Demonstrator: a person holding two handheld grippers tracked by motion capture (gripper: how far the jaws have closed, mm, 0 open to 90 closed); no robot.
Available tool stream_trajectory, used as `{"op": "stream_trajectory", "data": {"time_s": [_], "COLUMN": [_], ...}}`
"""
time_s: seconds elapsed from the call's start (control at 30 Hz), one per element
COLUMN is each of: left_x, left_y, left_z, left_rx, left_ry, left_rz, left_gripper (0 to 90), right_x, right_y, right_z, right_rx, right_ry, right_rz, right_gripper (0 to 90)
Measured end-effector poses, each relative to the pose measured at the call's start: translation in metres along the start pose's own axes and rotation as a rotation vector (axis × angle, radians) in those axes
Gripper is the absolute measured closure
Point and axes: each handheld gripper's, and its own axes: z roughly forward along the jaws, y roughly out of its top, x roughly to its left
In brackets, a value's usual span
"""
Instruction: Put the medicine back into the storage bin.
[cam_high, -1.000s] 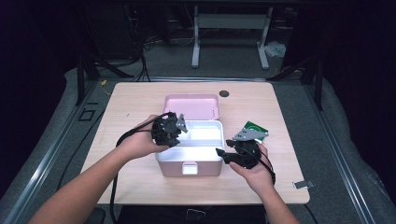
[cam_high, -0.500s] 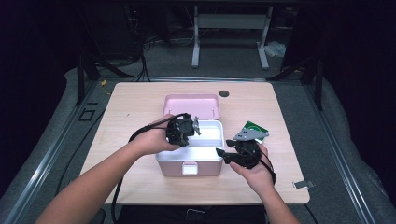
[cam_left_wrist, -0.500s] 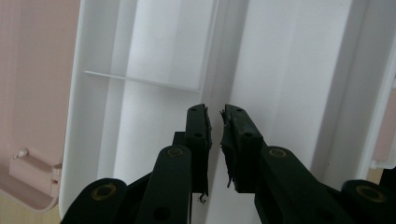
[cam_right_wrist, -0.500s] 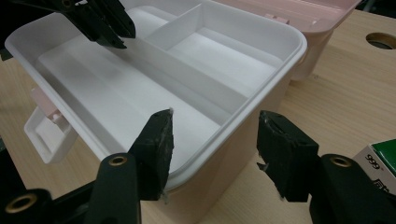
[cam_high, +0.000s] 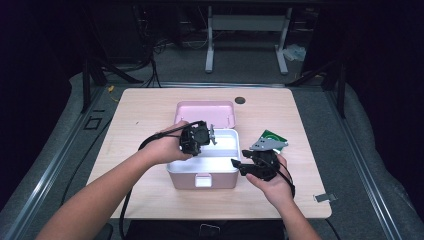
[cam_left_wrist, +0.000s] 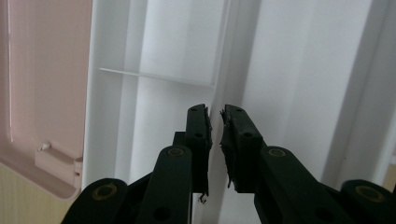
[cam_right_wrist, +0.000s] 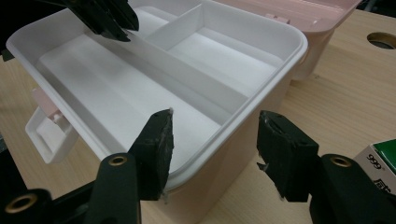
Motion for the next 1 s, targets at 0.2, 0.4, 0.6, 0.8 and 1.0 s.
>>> {"op": "stream_trajectory", "data": {"time_s": [0.2,0.4,0.6,0.8,1.0], "left_x": [0.000,0.001,0.001,0.000,0.001], "left_y": [0.005,0.008,0.010,0.011,0.013], "left_z": [0.004,0.010,0.017,0.017,0.016], "left_rx": [0.007,0.021,0.047,0.054,0.061], "left_ry": [-0.005,-0.008,-0.015,-0.014,-0.022], "left_rz": [0.016,0.032,0.043,0.057,0.072], "left_gripper": [80.1,80.8,81.4,82.6,83.4], "right_x": [-0.001,-0.001,-0.001,-0.001,0.001], "right_y": [0.000,-0.001,-0.001,-0.001,0.000], "right_z": [0.000,0.001,0.001,0.001,0.000], "right_rx": [0.000,-0.003,0.000,-0.001,0.001], "right_ry": [0.008,0.002,0.000,0.011,0.009], "right_rz": [0.007,0.005,0.006,0.008,-0.001], "right_gripper": [45.6,45.6,45.7,45.7,45.7]}}
